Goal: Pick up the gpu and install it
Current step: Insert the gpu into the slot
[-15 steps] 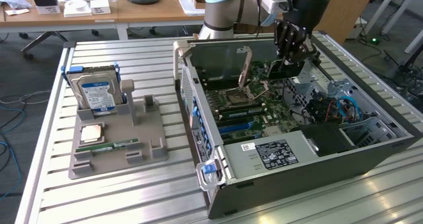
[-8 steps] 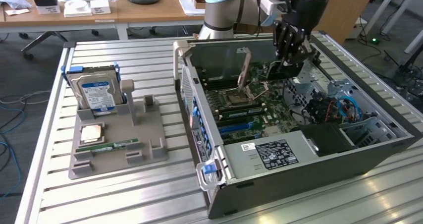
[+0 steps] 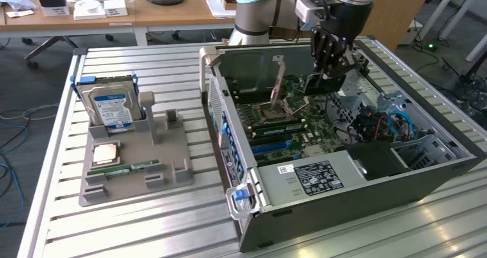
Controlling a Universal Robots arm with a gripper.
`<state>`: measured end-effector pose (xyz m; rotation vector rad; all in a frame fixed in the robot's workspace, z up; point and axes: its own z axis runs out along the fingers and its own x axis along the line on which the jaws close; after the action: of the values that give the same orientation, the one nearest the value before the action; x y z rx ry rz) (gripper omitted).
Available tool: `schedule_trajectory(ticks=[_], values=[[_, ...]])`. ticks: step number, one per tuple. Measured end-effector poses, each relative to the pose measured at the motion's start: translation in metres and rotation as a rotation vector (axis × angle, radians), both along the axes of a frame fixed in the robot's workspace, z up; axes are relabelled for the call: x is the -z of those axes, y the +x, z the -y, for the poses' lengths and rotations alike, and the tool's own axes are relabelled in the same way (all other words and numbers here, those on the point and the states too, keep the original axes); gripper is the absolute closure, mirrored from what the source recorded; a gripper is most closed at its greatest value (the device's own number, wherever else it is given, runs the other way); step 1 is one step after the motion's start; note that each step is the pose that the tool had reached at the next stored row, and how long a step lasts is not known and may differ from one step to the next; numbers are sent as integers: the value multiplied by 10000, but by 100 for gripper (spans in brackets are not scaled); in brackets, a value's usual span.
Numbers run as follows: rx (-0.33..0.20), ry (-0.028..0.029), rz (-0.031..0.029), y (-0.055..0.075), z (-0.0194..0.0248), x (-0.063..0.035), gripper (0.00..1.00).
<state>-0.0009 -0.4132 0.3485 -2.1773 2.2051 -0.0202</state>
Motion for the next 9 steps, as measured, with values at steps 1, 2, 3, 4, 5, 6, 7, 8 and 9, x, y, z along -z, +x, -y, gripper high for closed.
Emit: schedule_trajectory(ticks=[1,2,3,4,5,6,7,8,9], values=[[0,0,0,-8,-1,10,74],[0,0,0,-15,-1,21,74],[1,-1,0,-22,-2,31,74],[0,-1,0,-30,-3,42,74],[1,-1,0,-37,-4,53,74],[1,-3,0,-46,-5,62,74],[1,-5,-1,-53,-7,68,74],[1,-7,-1,-55,-7,71,74],[1,-8,-1,-54,-7,71,74]])
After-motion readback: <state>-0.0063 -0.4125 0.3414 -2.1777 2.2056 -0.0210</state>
